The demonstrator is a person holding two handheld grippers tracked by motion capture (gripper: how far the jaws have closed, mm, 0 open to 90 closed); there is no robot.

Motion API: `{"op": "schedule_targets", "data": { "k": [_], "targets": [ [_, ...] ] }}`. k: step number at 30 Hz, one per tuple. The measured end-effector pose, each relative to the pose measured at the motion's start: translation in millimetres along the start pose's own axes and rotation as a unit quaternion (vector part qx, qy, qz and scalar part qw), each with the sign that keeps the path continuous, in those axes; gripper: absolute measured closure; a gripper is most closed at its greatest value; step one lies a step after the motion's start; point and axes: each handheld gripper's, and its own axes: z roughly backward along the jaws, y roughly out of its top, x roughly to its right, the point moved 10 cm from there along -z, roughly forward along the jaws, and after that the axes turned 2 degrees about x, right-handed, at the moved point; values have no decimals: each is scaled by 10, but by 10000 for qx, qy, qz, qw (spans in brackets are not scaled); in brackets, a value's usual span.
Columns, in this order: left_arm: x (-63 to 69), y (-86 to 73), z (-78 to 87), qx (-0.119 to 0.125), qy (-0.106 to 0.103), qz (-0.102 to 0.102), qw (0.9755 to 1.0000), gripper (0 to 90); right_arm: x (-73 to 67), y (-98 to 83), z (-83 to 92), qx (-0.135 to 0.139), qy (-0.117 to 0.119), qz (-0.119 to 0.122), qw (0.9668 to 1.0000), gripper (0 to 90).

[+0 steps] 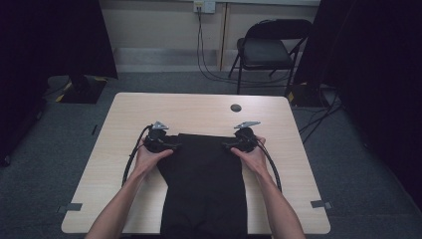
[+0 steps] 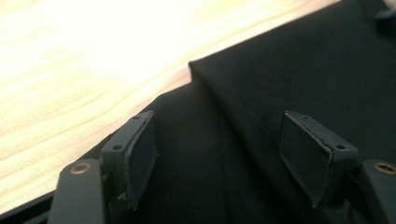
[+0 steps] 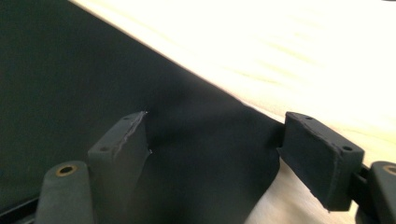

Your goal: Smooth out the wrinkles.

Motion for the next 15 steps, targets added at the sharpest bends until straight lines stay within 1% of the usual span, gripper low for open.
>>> {"op": "schedule_targets", "data": {
  "k": [1, 2, 3, 4, 5, 6, 7, 9, 10, 11, 12, 13, 14, 15],
  "targets": [
    [-12, 10, -30, 71, 64, 71, 9999, 287, -8, 8, -34, -3, 0, -1, 10000, 224],
    [-12, 10, -30, 71, 64, 71, 9999, 281, -8, 8, -34, -3, 0, -1, 10000, 224],
    [-5, 11, -47, 83, 95, 51, 9999, 278, -24, -3, -64, -41, -12, 112, 9999, 224],
    [-6, 6, -63, 63, 143, -36, 9999, 278, -24, -1, -68, -26, -32, 109, 9999, 227],
    [-20, 7, -106, 124, 224, -67, 9997, 274, -21, 0, -72, -15, -52, 151, 9999, 236],
    [-20, 7, -106, 124, 224, -67, 9997, 262, -21, 0, -72, -15, -52, 151, 9999, 236],
    [-22, 10, -122, 111, 269, -102, 9995, 249, -19, -1, -79, -47, -119, 231, 9997, 238],
    [-27, 25, -134, 46, 290, -110, 9995, 238, -23, -6, -79, -34, -126, 238, 9996, 241],
    [-35, 26, -141, 54, 285, -124, 9995, 238, -23, -8, -76, -2, -126, 242, 9996, 252],
    [-47, 30, -150, 209, 270, -72, 9994, 232, -49, -17, -57, 38, -69, 258, 9996, 346],
    [-47, 30, -150, 209, 270, -72, 9994, 232, -49, -17, -57, 38, -69, 258, 9996, 346],
    [-42, 24, -155, 197, 336, -166, 9991, 232, -75, -15, -45, 62, 15, 299, 9995, 423],
    [-24, 23, -160, 178, 356, -240, 9989, 237, -102, -16, -35, 56, 101, 370, 9992, 486],
    [27, 29, -138, 201, 159, -353, 9990, 355, -152, -18, -22, 46, 254, 363, 9990, 622]
  ]
}}
